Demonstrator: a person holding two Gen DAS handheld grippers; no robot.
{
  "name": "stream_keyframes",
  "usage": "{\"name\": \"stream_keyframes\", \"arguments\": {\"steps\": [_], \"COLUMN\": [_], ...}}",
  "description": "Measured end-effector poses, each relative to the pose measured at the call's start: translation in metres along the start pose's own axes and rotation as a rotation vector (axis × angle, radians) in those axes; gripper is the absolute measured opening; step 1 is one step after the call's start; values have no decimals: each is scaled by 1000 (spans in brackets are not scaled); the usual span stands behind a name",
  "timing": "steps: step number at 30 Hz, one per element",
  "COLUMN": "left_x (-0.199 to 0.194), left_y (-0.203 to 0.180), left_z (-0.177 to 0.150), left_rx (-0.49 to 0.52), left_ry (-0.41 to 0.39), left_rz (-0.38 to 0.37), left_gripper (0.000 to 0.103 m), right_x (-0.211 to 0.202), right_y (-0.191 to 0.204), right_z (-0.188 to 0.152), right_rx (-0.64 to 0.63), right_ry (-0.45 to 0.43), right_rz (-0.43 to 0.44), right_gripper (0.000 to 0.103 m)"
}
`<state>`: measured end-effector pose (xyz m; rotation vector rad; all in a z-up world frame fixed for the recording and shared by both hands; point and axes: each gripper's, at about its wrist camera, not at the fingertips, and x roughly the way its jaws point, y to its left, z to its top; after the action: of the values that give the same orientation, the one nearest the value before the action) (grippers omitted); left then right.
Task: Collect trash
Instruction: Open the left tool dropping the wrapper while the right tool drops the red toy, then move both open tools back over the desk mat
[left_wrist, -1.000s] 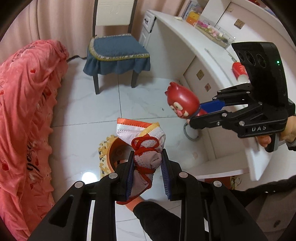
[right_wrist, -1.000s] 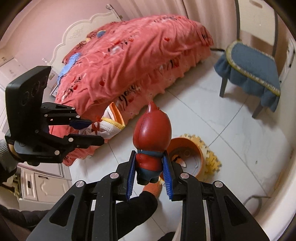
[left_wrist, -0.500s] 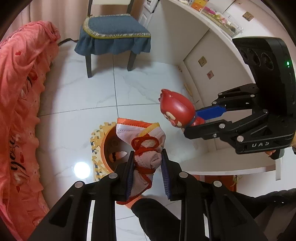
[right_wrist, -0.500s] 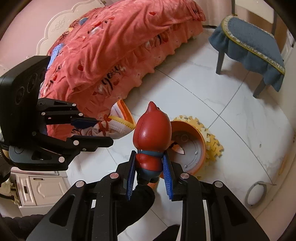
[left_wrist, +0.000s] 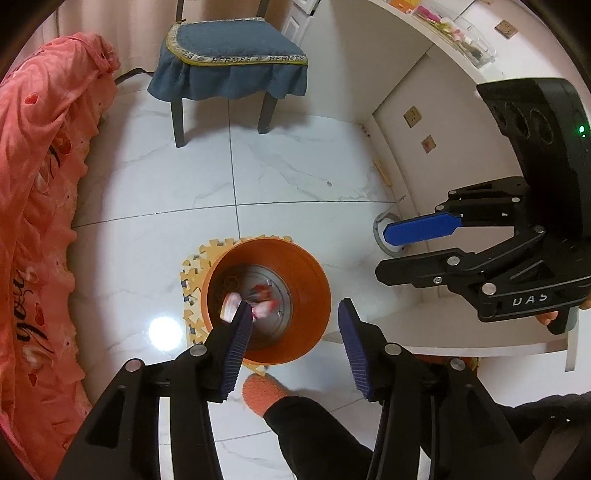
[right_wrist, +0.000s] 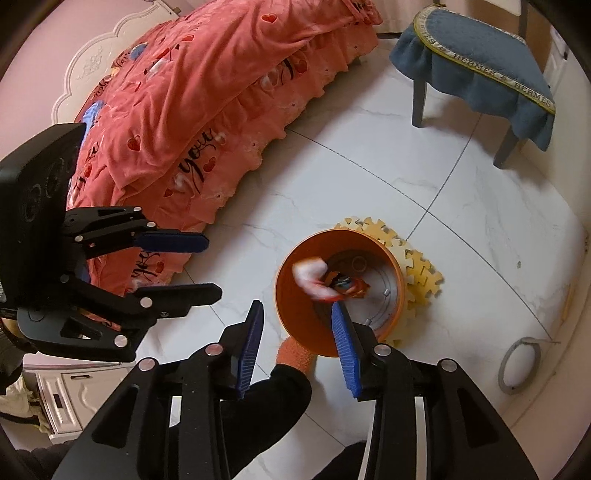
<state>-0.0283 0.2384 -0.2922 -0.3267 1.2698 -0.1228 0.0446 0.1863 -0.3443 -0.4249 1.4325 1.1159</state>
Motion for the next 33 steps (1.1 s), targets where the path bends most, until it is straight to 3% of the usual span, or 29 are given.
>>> {"name": "stream_keyframes", "arguments": {"steps": [11, 14, 17, 21, 25, 26, 28, 33], "left_x": [-10, -16, -26, -40, -59, -65, -77, -102], "left_y": [-9, -14, -22, -35, -53, -57, -67, -90], "left_z": [5, 7, 8, 9, 11, 12, 13, 18], "left_rx": [33, 47, 64, 73, 107, 111, 112, 143], "left_ry": [-3, -10, -34, -56, -75, -84, -110, -142], "left_rz": [16, 26, 38, 39, 80, 85, 88, 111], "left_gripper": [50, 50, 63, 63, 64, 73, 78, 78], "right_x": [-25, -36, -51, -71, -101, -111, -129, -174], "right_y": [6, 8, 13, 20, 24, 26, 29, 38], "right_z": [-2, -2, -2, -4, -9, -11, -16, -30], "right_rx": [-34, -49, -80, -104, -96, -96, -100, -117], "right_ry": [-22, -41, -81, -113, -159, -177, -200, -257], "right_rz": [1, -11, -28, -21, -12, -5, -10, -14], "right_gripper": [40, 46, 48, 48, 64, 66, 72, 74]}}
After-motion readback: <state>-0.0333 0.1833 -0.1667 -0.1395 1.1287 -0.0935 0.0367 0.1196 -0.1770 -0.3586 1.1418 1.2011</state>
